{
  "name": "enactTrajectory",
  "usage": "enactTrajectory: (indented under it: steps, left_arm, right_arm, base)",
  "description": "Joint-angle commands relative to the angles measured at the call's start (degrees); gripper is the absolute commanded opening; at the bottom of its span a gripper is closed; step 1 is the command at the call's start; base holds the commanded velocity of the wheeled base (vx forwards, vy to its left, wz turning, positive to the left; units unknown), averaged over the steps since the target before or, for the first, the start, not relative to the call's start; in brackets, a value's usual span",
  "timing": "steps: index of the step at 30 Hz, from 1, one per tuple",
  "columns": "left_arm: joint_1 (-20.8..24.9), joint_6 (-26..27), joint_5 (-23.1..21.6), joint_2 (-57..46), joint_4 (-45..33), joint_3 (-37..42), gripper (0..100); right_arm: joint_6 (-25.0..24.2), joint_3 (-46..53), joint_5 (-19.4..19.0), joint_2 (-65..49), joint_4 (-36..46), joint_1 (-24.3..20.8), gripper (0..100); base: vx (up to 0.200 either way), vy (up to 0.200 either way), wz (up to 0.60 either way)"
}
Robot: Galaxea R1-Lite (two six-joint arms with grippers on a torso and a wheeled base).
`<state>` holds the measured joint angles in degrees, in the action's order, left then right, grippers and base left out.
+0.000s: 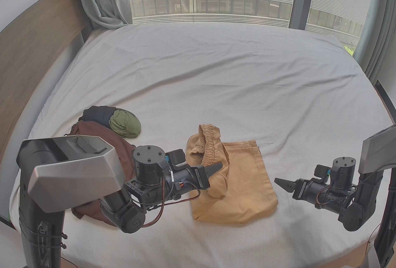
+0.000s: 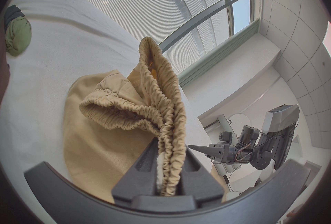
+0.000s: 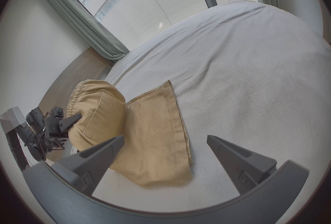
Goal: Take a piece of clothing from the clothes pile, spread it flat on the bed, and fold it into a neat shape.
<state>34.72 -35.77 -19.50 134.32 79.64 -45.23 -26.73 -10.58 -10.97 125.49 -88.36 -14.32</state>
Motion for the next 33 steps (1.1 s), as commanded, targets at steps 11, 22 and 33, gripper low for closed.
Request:
enactTrajectory:
  steps: [11,22,33]
  left_arm:
    - [2.7,0.0,0.3,5.0,-2.3,-4.4,0]
    - [4.3,-1.0,0.3,5.9,-5.4,-7.8,0]
    - [4.3,-1.4,0.3,6.0,-5.1,-8.3,100]
  right_arm:
    - [0.0,-0.7,0.0,0.1,-0.1,1.3,100]
    - [0.0,-0.8,0.0,0.2,0.0,1.5,100]
    - [0.0,-0.8,0.0,0.2,-0.1,1.5,100]
  base:
    - [0.000,0.000,0.00]
    - [0.000,0.000,0.00]
    - [0.000,0.000,0.00]
